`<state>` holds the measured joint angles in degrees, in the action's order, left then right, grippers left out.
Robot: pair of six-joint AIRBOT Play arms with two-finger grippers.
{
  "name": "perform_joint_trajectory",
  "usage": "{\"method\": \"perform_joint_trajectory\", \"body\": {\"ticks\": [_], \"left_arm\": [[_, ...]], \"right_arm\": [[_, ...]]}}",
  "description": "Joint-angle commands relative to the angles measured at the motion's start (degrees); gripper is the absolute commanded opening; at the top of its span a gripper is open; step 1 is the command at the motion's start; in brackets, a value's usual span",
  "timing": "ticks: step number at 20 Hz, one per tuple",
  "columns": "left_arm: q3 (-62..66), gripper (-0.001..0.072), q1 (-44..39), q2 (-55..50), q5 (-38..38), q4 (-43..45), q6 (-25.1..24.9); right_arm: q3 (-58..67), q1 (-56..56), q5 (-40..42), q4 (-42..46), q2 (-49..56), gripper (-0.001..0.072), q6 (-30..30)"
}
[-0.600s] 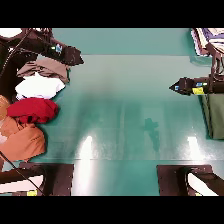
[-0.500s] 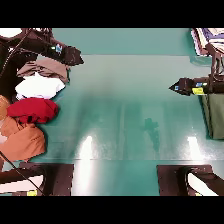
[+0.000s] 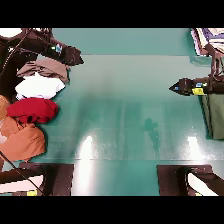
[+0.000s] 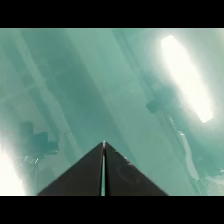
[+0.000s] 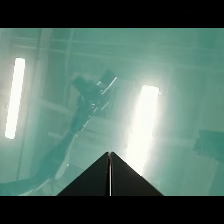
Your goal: Fold the shirts.
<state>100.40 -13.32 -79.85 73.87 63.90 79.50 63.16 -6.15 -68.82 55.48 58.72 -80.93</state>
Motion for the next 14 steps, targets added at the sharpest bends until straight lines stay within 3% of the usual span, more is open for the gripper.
{"method": "perform_joint_trajectory", "body": {"ticks": [1,4,5,6,9,14], "left_arm": [[0.0,0.0028,0.0,0.0,0.0,-0.1,0.2],[0.0,0.0058,0.0,0.0,-3.5,0.8,-0.7],[0.0,0.0392,0.0,0.0,-6.0,5.3,-0.3],[0.0,0.0615,0.0,-0.1,-9.0,11.6,2.0],[0.1,0.0618,3.3,-2.2,-16.4,27.3,8.9],[0.1,0.0619,15.5,-13.9,-20.5,25.8,11.4]], "right_arm": [[0.0,0.0,-0.2,0.0,0.0,0.0017,0.0],[0.0,-0.1,-0.2,0.0,0.0,0.0018,0.0],[0.0,-0.1,-0.2,-0.1,0.0,0.0018,0.0],[0.0,-0.1,-0.2,-0.1,0.0,0.0018,0.0],[0.0,-0.1,-0.2,-0.3,0.0,0.0017,0.0],[0.0,-0.6,-0.1,-0.5,0.0,0.0017,0.0]]}}
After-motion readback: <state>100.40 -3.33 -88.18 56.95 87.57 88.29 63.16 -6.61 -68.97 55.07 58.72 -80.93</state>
